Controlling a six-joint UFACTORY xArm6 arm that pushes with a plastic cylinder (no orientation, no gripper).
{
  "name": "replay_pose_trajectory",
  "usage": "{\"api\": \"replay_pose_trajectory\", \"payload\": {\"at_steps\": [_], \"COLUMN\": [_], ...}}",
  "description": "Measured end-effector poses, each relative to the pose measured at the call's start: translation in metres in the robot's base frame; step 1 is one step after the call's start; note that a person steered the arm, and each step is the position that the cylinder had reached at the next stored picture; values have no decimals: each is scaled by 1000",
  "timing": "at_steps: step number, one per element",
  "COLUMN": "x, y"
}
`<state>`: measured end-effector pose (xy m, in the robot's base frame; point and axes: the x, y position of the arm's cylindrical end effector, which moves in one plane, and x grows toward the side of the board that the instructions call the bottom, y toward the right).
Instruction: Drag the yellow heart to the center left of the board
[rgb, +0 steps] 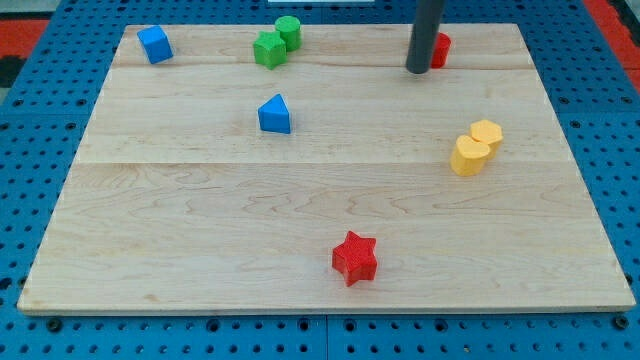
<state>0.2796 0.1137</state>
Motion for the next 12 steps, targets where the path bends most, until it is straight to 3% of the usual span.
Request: {"api": "replay_pose_trajectory", "payload": {"at_steps": [2,4,5,6,7,9,11,12], "x": [-15,-78,-78,-47,14,93,97,118], "y": [-23,-86,-92,-88,-72,-109,-138,-138]}}
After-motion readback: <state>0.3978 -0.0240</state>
